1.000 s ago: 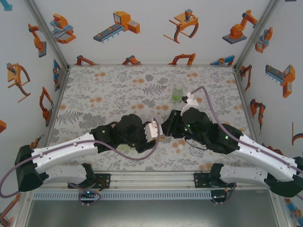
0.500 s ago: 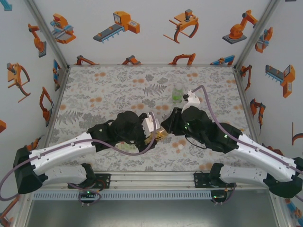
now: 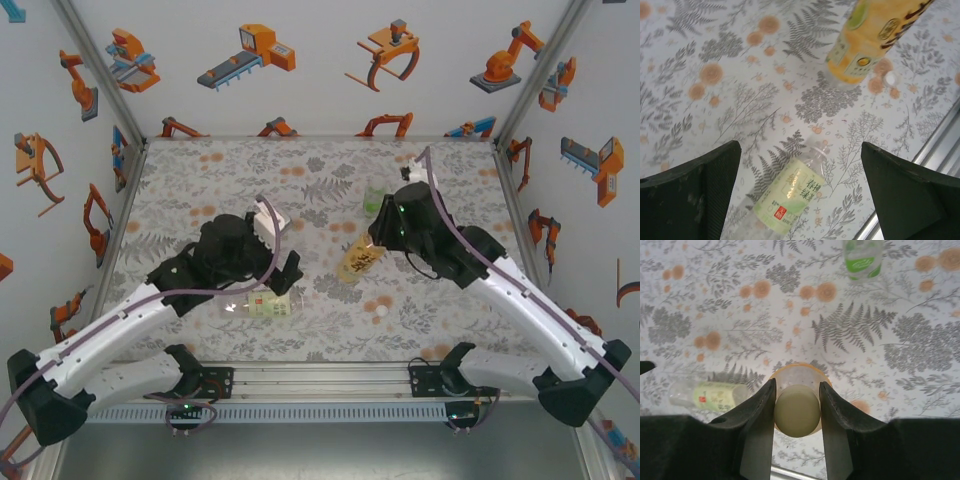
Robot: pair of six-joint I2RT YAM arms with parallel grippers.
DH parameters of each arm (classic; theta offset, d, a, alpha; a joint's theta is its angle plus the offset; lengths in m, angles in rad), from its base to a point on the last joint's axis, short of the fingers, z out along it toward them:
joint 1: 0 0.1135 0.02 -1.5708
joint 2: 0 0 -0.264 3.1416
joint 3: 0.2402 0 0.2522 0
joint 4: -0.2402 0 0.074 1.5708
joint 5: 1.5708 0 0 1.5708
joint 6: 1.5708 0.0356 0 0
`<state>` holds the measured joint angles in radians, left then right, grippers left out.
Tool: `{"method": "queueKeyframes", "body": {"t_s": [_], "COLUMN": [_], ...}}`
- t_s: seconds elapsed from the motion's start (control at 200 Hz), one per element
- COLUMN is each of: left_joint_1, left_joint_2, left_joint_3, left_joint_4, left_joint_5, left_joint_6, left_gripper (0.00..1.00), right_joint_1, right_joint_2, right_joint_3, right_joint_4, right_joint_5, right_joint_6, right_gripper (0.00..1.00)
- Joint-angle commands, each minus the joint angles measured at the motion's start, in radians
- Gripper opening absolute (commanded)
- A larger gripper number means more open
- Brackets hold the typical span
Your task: Screw on the bottle caps
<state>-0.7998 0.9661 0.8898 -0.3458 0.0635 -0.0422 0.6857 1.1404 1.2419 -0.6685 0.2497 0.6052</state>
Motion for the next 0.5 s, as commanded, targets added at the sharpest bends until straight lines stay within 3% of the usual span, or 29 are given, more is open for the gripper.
{"method": "queueKeyframes", "body": {"t_s": [0.0,0.28,0.496], "left_joint_1": [0.032,0.060,0.065], "left_joint_2": [-0.041,-0.130,-0.126], "left_joint_3": [0.027,-0.032,-0.052], "left_joint_4": [-0.057,-0.050,-0.004], "left_joint_5": [0.027,0.028,0.062], "left_joint_6": [-0.094,-0.156,-0.167], "left_gripper": [0.98,0.97,0.97], "right_joint_1": [-0.070,-0.183,-0.247], "right_joint_2": [0.057,0.212,0.278], "right_joint_3": [0.059,0.131,0.115], "right_joint_4": [-0.007,0.053,0.173], "right_joint_5": [-0.047,-0.026,-0.093], "right_joint_6": [-0.120,-0.263,-0.316], "right_gripper": [0.20,0.18,0.17]}}
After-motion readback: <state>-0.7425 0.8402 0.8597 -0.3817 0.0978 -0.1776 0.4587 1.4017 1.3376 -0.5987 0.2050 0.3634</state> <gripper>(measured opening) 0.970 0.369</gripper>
